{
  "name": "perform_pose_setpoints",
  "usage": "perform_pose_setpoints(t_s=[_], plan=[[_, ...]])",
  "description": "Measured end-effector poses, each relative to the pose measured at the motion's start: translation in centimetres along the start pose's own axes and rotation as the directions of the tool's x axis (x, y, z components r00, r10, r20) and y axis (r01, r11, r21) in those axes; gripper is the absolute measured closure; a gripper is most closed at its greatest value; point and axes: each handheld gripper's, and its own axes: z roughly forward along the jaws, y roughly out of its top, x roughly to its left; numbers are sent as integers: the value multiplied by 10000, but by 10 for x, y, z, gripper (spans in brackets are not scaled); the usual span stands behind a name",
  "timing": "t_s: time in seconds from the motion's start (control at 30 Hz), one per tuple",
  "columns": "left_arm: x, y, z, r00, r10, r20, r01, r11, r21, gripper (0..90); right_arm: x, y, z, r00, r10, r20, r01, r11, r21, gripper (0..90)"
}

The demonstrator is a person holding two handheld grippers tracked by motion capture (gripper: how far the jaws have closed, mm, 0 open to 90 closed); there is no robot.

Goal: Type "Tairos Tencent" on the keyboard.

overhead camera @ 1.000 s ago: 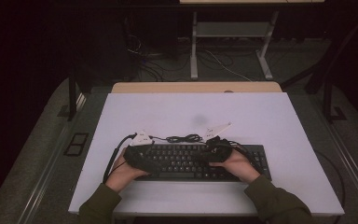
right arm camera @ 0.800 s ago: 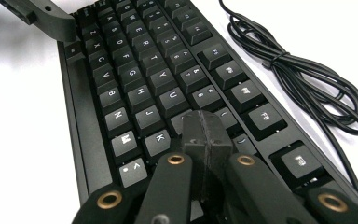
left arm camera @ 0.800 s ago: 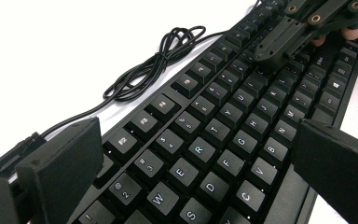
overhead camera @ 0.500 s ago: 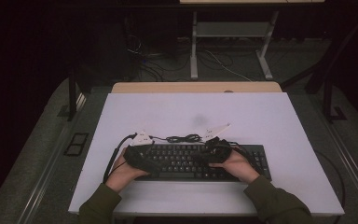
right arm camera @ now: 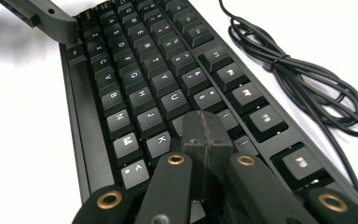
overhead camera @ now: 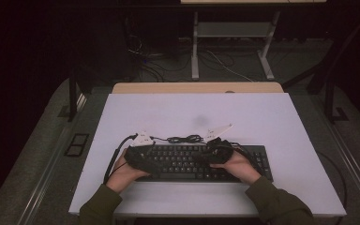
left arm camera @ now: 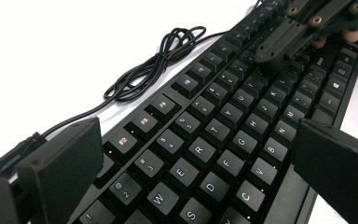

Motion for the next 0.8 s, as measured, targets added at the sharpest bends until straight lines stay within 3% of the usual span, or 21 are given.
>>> perform_pose_setpoints(t_s=[0.33, 0.4, 0.57, 0.8], plan=[[0, 0, 0, 10000, 18, -6, -18, 10000, 19, 21, -2, 3, -9, 9999, 125, -97, -130, 9984, -545, 857], [0, 0, 0, 10000, 30, -12, -30, 10000, 39, 21, -2, 3, -9, 9999, 140, -66, -144, 9980, -611, 796], [0, 0, 0, 10000, 21, -7, -21, 10000, 19, 22, -1, 5, -12, 9998, 158, 150, -143, 9956, -929, 542], [0, 0, 0, 10000, 27, -5, -27, 10000, 18, 21, -1, 5, -13, 9983, 284, 506, -223, 9929, -1167, 297]])
